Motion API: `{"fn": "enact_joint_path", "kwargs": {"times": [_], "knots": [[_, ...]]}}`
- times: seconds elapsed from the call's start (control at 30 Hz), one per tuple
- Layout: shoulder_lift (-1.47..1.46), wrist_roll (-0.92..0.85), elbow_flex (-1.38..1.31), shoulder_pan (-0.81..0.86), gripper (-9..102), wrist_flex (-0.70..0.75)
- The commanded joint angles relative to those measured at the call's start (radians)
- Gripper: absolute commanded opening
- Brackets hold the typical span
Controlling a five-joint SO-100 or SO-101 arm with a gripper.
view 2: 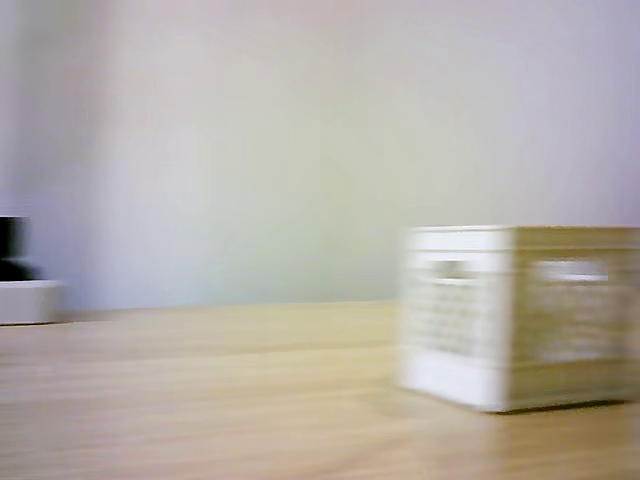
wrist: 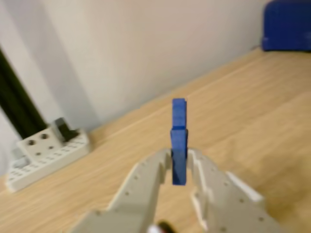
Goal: Grasp a peg and put it in the crate.
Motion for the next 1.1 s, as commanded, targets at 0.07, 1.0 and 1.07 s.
{"fn": "enact_joint_path", "kwargs": {"times": [0.07,1.0,1.07], "knots": [[-0.172,0.009,-0.071,0.048,0,-0.074],[-0.535,0.080,-0.396,0.057,0,-0.061],[-0.535,0.078,-0.397,0.074,0,-0.060]]}}
